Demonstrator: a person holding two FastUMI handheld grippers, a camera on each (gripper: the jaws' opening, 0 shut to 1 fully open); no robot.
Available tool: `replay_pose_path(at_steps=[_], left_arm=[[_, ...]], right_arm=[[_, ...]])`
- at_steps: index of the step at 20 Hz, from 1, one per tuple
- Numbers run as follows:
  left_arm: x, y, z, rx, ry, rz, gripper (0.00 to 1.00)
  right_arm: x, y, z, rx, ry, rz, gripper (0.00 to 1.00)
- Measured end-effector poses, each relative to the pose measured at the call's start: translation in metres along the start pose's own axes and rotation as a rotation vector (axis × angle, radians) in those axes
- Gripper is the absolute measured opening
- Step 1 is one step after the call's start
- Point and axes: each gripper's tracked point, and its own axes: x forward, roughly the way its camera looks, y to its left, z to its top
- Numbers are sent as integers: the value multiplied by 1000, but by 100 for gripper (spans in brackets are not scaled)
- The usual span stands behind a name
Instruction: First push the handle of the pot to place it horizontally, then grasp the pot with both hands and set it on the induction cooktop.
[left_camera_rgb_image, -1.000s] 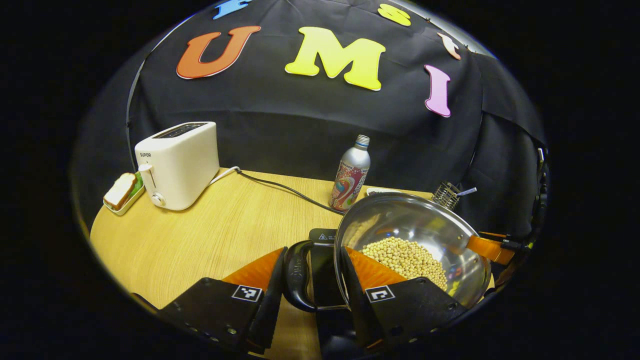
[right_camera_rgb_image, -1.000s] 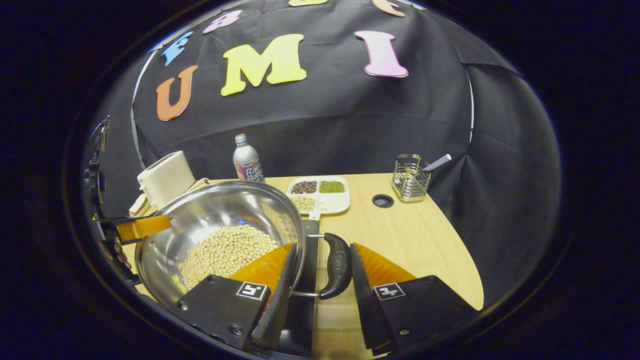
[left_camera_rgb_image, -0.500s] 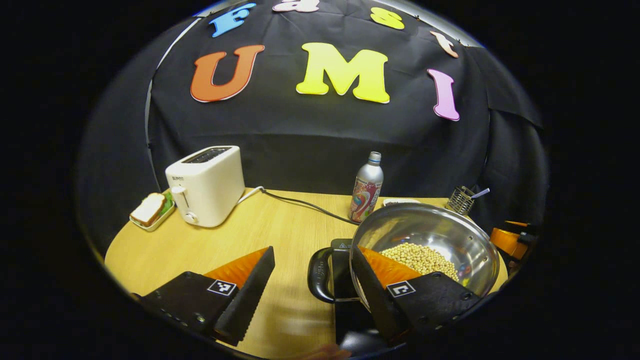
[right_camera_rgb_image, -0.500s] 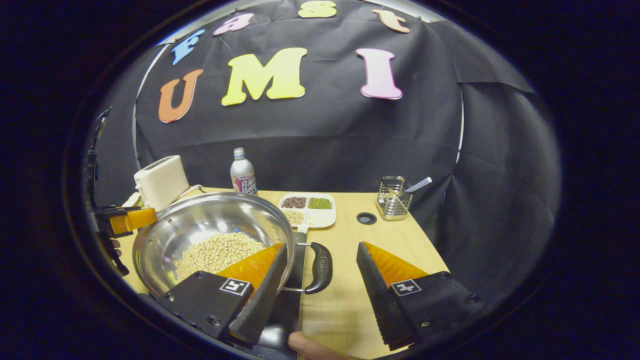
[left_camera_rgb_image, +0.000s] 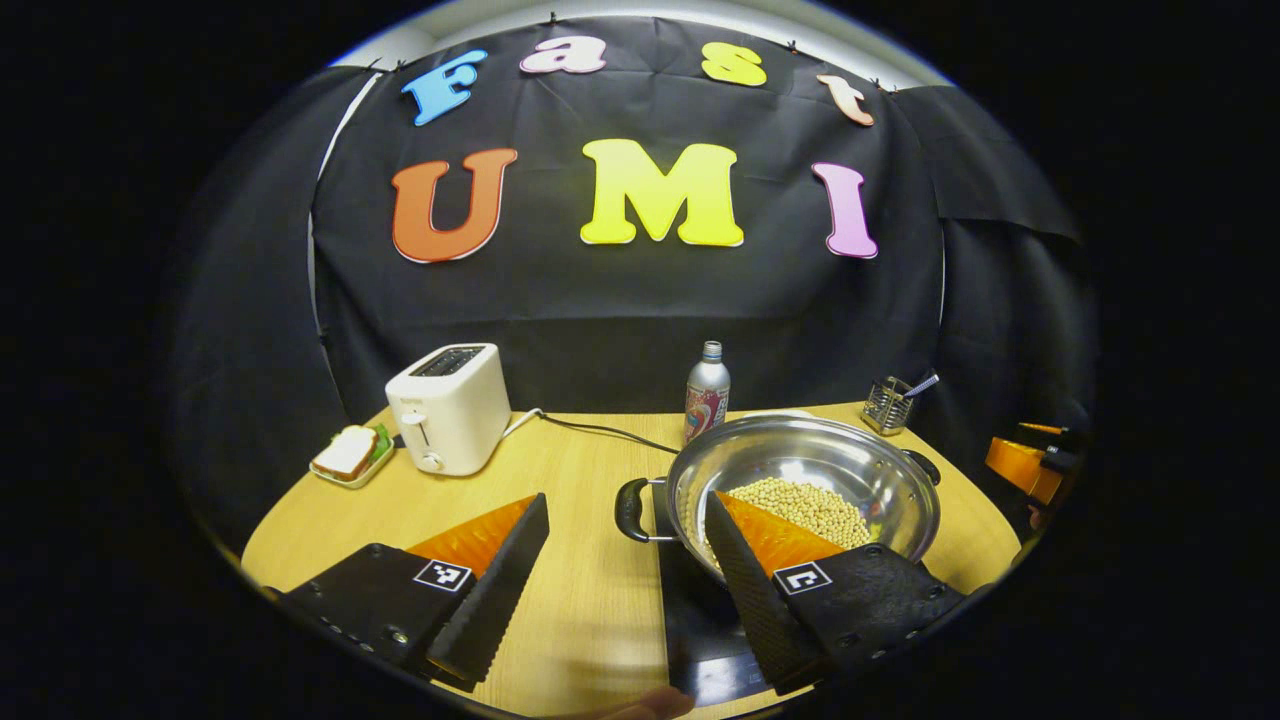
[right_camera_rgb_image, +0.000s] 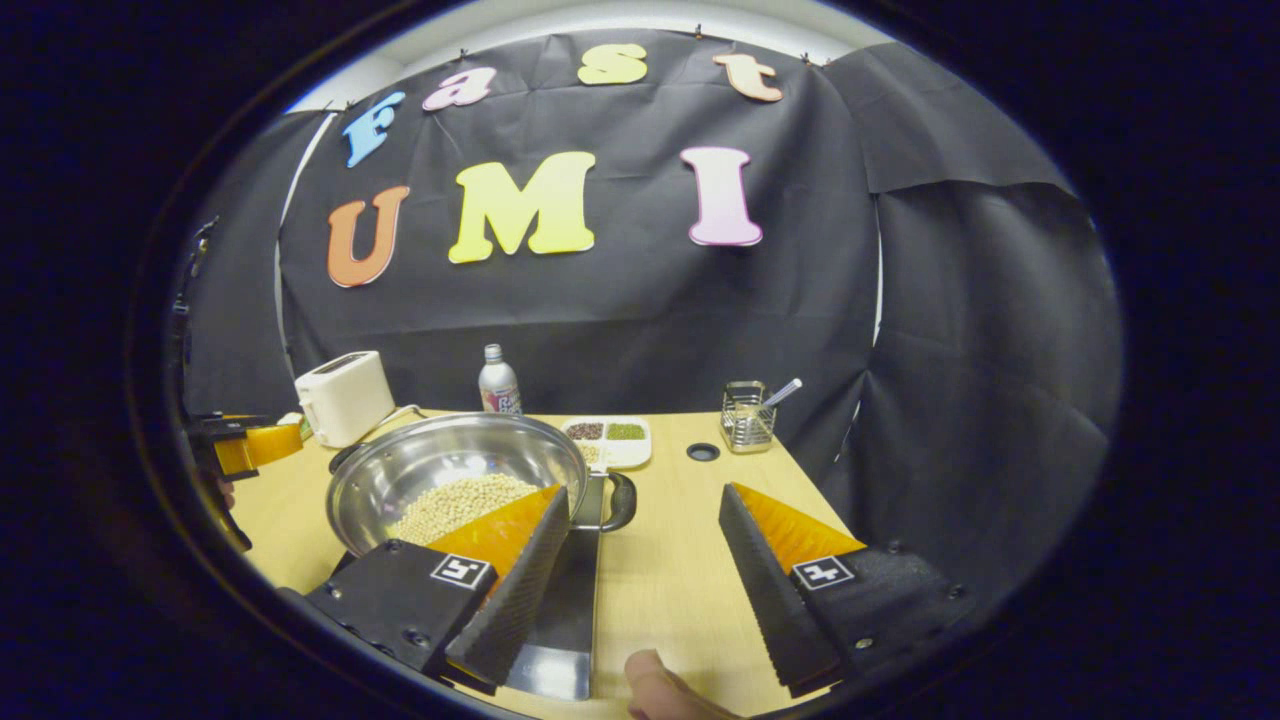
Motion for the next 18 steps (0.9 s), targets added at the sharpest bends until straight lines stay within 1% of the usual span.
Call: replay_pose_path(at_steps=[1,3,6,8,10,11,14,18], left_arm=[[-11,0,3,12,-21,14,94],[-32,-3,7,27,-56,18,94],[-68,-4,17,34,-120,26,92],[-90,0,22,35,-155,40,91],[-112,6,29,37,-181,49,94],[-124,11,33,34,-193,55,95],[-161,16,50,29,-245,46,95],[-215,17,63,-7,-306,32,95]], right_arm=[[-9,0,2,2,-10,-1,94],[-26,1,1,1,-25,-6,94],[-55,3,9,8,-86,-10,95],[-78,6,17,33,-128,-8,95],[-99,7,25,39,-161,-12,99],[-110,8,29,27,-179,-18,99],[-148,11,48,7,-249,-32,99],[-200,14,72,13,-319,-36,99]])
